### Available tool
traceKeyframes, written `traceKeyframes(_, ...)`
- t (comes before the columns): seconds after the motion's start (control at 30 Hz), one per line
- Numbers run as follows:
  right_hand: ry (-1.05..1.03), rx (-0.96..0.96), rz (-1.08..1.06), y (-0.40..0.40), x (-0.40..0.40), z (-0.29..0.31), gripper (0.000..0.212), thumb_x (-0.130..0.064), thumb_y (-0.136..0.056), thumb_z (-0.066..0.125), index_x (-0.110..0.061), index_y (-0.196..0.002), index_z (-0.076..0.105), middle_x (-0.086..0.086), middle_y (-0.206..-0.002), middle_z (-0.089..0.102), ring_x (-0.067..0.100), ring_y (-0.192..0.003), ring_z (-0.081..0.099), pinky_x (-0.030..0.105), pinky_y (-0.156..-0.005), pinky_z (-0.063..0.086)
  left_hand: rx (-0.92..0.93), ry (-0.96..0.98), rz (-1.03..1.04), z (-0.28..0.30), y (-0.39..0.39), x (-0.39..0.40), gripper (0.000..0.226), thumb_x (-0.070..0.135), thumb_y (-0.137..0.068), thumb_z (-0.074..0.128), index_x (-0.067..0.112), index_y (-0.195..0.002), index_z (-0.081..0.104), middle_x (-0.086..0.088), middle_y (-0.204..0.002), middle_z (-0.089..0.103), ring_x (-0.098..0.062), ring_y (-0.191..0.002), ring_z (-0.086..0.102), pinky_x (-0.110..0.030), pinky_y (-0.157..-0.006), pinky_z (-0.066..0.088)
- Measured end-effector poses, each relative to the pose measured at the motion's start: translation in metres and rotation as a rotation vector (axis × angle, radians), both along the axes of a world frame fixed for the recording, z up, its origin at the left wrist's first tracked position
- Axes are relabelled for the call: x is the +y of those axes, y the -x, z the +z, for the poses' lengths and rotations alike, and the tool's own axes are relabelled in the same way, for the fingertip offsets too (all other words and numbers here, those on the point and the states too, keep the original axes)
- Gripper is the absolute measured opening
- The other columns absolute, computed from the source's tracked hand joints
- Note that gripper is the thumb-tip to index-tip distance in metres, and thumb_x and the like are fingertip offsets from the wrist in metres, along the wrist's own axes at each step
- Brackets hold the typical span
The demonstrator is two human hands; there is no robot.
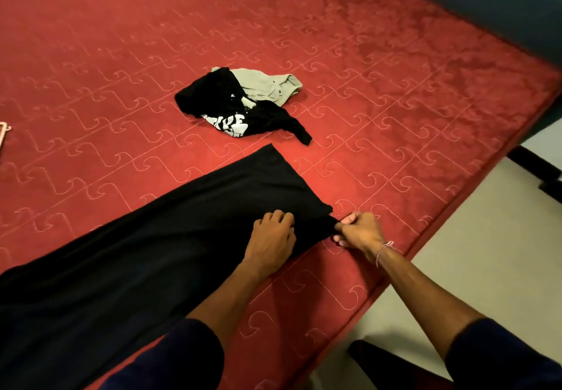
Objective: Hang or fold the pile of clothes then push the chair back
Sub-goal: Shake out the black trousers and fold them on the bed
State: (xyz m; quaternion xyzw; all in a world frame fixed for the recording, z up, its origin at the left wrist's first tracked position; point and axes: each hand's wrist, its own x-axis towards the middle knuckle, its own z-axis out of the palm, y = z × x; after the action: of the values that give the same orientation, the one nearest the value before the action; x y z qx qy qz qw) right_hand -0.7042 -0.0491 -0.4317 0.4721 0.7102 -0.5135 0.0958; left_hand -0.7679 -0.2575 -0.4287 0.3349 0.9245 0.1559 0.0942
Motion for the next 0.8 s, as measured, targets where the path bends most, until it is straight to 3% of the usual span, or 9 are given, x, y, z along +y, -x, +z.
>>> traceKeyframes(0.07,-0.075,0.000,-0.008,-0.001,0.010,0.001,0.019,-0.002,-0.085,0.075,-0.010,-0.075,0.061,0.009,-0.060,0.071,0.018,-0.050,0.065,0.034,-0.054,0.057,0.008,-0.033,-0.028,0.000,-0.004,0.004,0.016,0.025,-0.098,0.047,0.017,-0.109,0.055,-0.003,-0.110,0.058,-0.026,-0.099,0.057,-0.042,-0.082,0.047)
traceKeyframes(0.23,-0.180,-0.023,-0.008,-0.002,0.010,-0.008,0.018,-0.007,-0.079,0.080,-0.013,-0.070,0.067,0.004,-0.063,0.073,0.021,-0.064,0.072,0.041,-0.075,0.062,0.011,-0.037,-0.107,-0.012,-0.017,0.011,0.020,0.024,-0.098,0.043,0.017,-0.113,0.054,-0.005,-0.119,0.057,-0.027,-0.107,0.057,-0.043,-0.089,0.048)
traceKeyframes(0.3,-0.301,-0.003,-0.041,0.000,0.007,-0.008,0.021,-0.010,-0.080,0.081,-0.019,-0.069,0.065,0.001,-0.071,0.074,0.020,-0.075,0.073,0.035,-0.082,0.059,0.011,-0.059,-0.103,-0.014,-0.021,0.011,0.025,0.024,-0.099,0.037,0.016,-0.116,0.054,-0.007,-0.123,0.057,-0.028,-0.112,0.056,-0.044,-0.093,0.049)
traceKeyframes(0.37,-0.367,0.027,-0.056,0.001,0.003,-0.006,0.023,-0.010,-0.082,0.079,-0.023,-0.072,0.063,-0.001,-0.076,0.072,0.019,-0.078,0.070,0.031,-0.082,0.057,0.014,-0.078,-0.101,-0.017,-0.023,0.010,0.029,0.024,-0.100,0.033,0.015,-0.118,0.053,-0.008,-0.125,0.057,-0.028,-0.116,0.056,-0.046,-0.097,0.048)
traceKeyframes(0.5,-0.376,-0.011,0.001,-0.002,-0.002,-0.011,0.031,-0.008,-0.084,0.075,-0.028,-0.067,0.058,0.002,-0.081,0.074,0.025,-0.084,0.072,0.039,-0.081,0.060,-0.063,0.045,-0.118,-0.022,-0.026,0.010,0.028,0.022,-0.103,0.039,0.016,-0.129,0.048,-0.008,-0.141,0.048,-0.028,-0.138,0.040,-0.054,-0.113,0.035)
traceKeyframes(0.6,-0.440,-0.024,0.055,0.002,-0.005,-0.010,0.017,-0.024,-0.095,0.065,-0.022,-0.079,0.069,0.009,-0.088,0.073,0.030,-0.087,0.069,0.037,-0.074,0.056,-0.100,0.125,-0.129,-0.022,-0.026,0.008,0.042,0.018,-0.100,0.049,0.010,-0.141,0.044,-0.013,-0.154,0.036,-0.030,-0.148,0.027,-0.049,-0.122,0.020)
traceKeyframes(0.7,-0.466,-0.060,0.147,0.006,-0.014,-0.007,0.047,-0.062,-0.097,0.045,-0.020,-0.088,0.064,0.005,-0.085,0.066,0.027,-0.083,0.060,0.034,-0.070,0.045,-0.067,0.111,-0.098,-0.020,-0.024,0.005,0.042,0.016,-0.090,0.062,0.006,-0.130,0.055,-0.017,-0.144,0.048,-0.035,-0.136,0.044,-0.047,-0.116,0.035)
traceKeyframes(0.77,-0.463,-0.111,0.252,0.007,-0.016,-0.013,0.046,-0.068,-0.087,0.059,-0.023,-0.089,0.065,0.000,-0.084,0.068,0.025,-0.084,0.064,0.033,-0.071,0.049,-0.007,0.149,-0.080,-0.021,-0.022,0.002,0.031,0.019,-0.081,0.068,0.010,-0.111,0.064,-0.014,-0.125,0.060,-0.033,-0.117,0.057,-0.046,-0.099,0.050)
traceKeyframes(0.8,-0.457,-0.130,0.293,0.009,-0.014,-0.016,0.039,-0.063,-0.083,0.069,-0.025,-0.090,0.066,-0.001,-0.085,0.070,0.025,-0.086,0.067,0.034,-0.073,0.053,0.011,0.171,-0.074,-0.020,-0.021,0.000,0.025,0.020,-0.079,0.069,0.013,-0.103,0.065,-0.012,-0.115,0.062,-0.031,-0.106,0.060,-0.044,-0.090,0.053)
